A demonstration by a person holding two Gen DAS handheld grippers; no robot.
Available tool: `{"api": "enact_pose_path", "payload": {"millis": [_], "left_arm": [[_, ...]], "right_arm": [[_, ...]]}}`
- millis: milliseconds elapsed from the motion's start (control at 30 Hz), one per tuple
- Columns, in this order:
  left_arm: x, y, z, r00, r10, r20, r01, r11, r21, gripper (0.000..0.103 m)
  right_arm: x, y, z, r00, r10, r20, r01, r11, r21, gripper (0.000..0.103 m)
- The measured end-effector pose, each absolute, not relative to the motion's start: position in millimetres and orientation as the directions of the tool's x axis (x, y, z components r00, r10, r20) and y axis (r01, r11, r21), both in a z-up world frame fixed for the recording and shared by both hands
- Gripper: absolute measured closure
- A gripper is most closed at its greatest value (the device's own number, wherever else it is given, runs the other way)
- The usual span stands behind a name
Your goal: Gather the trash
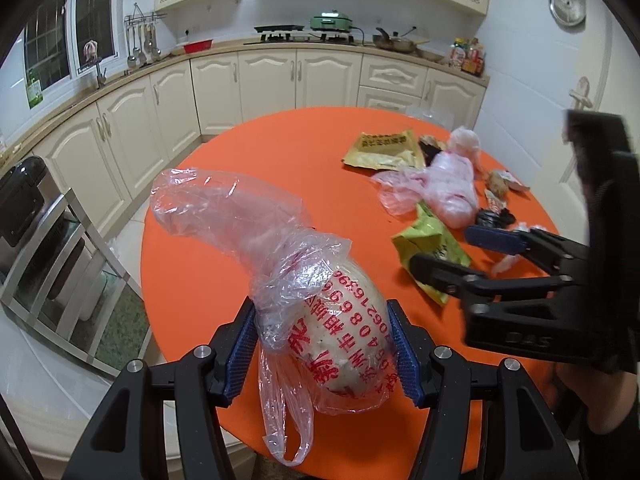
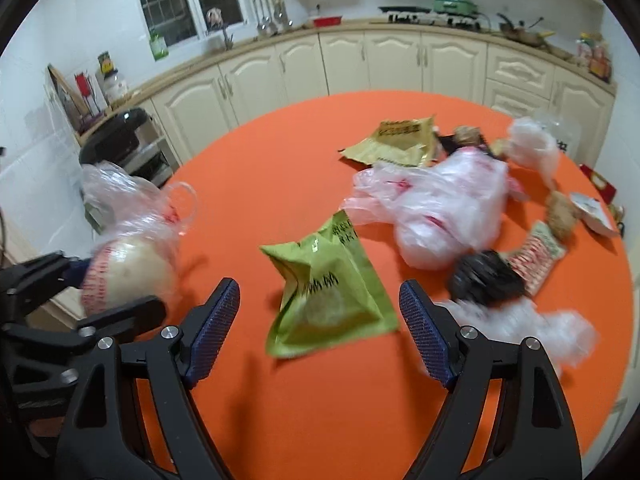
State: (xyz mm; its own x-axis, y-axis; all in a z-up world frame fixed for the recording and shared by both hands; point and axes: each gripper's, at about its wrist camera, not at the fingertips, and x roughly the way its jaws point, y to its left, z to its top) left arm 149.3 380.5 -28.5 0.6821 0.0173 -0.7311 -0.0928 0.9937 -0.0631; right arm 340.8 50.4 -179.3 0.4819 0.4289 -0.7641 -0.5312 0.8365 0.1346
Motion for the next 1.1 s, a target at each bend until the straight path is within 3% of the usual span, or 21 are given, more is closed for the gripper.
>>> {"api": "enact_pose_path", "payload": {"millis": [67, 267, 400, 767, 967, 1100], "left_arm": [[153, 384, -31, 0.680, 0.017, -0.733, -0.095, 0.993, -0.066, 0.046], [163, 382, -35, 0.676, 0.020, -0.737, -0.092, 0.994, -0.057, 0.046], [164, 377, -30, 0.684, 0.016, -0.730, -0.079, 0.995, -0.052, 0.046], [150, 285, -5, 0.720, -0.036, -0.693, 0.041, 0.999, -0.009, 0.046], [155, 182, -3, 0.682, -0.186, -0.707, 0.234, 0.972, -0.031, 0.046], [167, 116, -14, 0.630, -0.263, -0.731, 0.342, 0.939, -0.042, 0.046]], "right_arm": [[347, 59, -185, 0.461, 0.419, -0.782, -0.542, 0.831, 0.126, 0.024], [352, 62, -188, 0.429, 0.431, -0.794, -0.558, 0.817, 0.142, 0.059], [342, 43, -176, 0.435, 0.485, -0.759, -0.551, 0.810, 0.202, 0.066], [275, -66, -117, 0.576, 0.545, -0.609, -0.493, 0.826, 0.273, 0.068], [233, -171, -111, 0.681, 0.431, -0.592, -0.327, 0.902, 0.280, 0.068], [215, -230, -130, 0.692, 0.340, -0.637, -0.214, 0.939, 0.269, 0.068]]}}
